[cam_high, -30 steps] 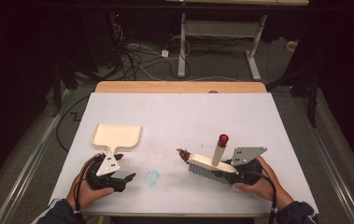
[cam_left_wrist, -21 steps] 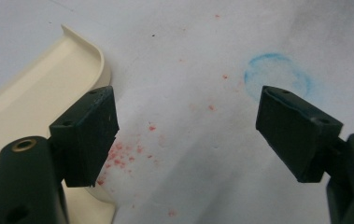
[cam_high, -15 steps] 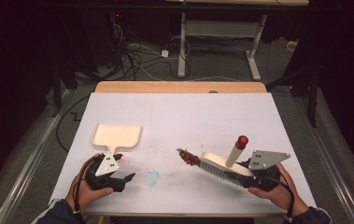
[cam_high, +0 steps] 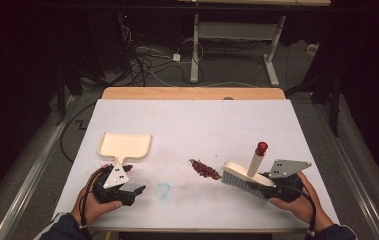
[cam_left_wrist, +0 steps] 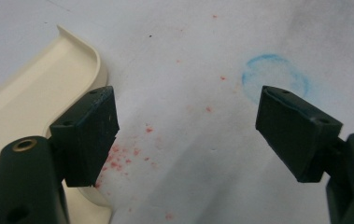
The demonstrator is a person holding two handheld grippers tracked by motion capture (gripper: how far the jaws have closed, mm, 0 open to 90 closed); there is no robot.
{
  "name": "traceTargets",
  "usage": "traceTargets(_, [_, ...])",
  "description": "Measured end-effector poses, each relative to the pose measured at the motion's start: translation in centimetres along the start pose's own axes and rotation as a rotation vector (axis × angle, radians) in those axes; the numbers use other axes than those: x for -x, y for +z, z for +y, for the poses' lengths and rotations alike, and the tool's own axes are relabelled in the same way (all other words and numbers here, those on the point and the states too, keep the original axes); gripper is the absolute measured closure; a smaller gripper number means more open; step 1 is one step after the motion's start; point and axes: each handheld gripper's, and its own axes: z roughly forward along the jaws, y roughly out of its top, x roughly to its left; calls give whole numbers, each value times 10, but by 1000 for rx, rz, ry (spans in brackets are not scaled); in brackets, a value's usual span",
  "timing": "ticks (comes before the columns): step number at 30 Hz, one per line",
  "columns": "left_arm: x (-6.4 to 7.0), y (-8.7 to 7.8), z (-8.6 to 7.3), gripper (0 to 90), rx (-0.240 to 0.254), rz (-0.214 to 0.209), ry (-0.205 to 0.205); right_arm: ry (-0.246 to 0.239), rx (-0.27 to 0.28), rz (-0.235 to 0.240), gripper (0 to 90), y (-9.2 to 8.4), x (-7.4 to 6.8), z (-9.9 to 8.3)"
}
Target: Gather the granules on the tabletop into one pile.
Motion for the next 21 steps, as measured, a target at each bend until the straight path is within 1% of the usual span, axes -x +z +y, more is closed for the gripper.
traceTargets(1, [0,0,0,205,0,-2,-1,12,-2,-16,680,1,0,1])
traceTargets(3, [0,0,0,205,0,-2,1,17,11,-8,680,0,2,3])
traceTargets(6, [1,0,0,205,0,-4,1,29,24,-15,679,-4,-3,7])
traceTargets(7, [1,0,0,204,0,-5,-1,38,32,-24,679,-6,-5,10])
traceTargets(9, [1,0,0,204,0,-4,1,72,45,-66,678,-9,-8,14])
traceTargets(10, [1,0,0,205,0,-4,0,102,58,-88,678,-10,-8,15])
traceTargets(12, [1,0,0,205,-1,-5,-4,178,79,-163,679,-10,-7,19])
traceTargets(13, [1,1,0,205,-2,-5,-4,221,92,-213,679,-7,-7,20])
traceTargets(14, [1,1,1,205,-3,-4,-4,255,89,-266,679,-3,-6,22])
traceTargets(15, [1,1,1,205,-2,-5,-3,277,81,-309,679,3,-6,24])
traceTargets(17, [1,1,2,205,-2,-4,-1,296,71,-406,679,19,-5,26])
traceTargets(18, [1,1,2,205,-1,-4,2,296,62,-458,679,29,-5,26])
traceTargets(19, [2,1,2,205,-1,-6,3,302,49,-486,679,39,-5,25])
traceTargets(20, [2,1,2,205,-1,-6,3,310,41,-497,679,47,-5,25])
traceTargets(21, [2,1,2,205,-1,-6,3,299,57,-527,679,53,-7,27])
